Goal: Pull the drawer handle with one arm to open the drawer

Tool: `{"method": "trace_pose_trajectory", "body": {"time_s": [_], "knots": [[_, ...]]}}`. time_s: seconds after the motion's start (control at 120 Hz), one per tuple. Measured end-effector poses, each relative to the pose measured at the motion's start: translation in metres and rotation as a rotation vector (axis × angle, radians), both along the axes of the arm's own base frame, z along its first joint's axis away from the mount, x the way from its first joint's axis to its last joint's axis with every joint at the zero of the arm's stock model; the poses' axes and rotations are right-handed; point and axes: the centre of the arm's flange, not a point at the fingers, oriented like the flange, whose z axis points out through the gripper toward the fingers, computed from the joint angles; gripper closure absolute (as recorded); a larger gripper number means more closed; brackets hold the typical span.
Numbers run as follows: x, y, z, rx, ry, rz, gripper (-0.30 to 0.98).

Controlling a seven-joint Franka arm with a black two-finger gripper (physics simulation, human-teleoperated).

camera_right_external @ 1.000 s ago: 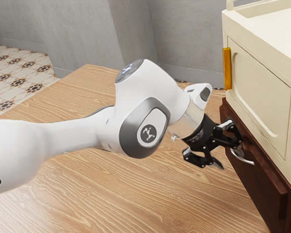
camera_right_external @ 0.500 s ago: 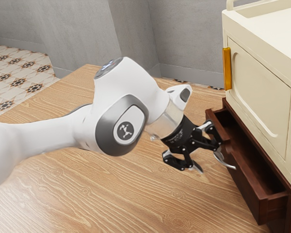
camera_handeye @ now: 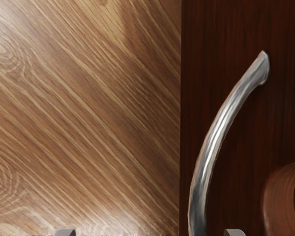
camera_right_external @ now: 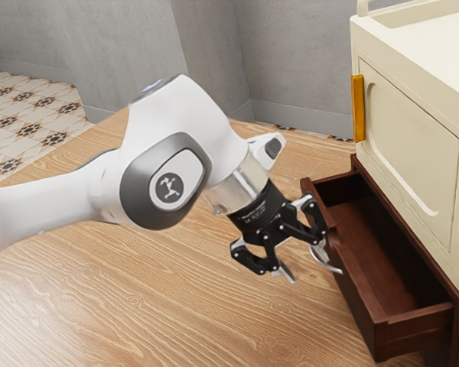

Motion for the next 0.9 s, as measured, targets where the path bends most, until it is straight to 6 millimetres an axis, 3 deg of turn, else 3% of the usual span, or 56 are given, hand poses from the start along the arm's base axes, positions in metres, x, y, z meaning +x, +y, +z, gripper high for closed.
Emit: {"method": "trace_pose_trajectory", "body": {"time_s": [0.233,0.375,0.9], "knots": [[-0.001,0.004,-0.005,0.016,0.039,0.003,0.34],[-0.001,0.021,-0.001,0.023,0.042,0.032,0.34],[-0.026,0.043,0.004,0.032,0.108,0.068,0.34]]}}
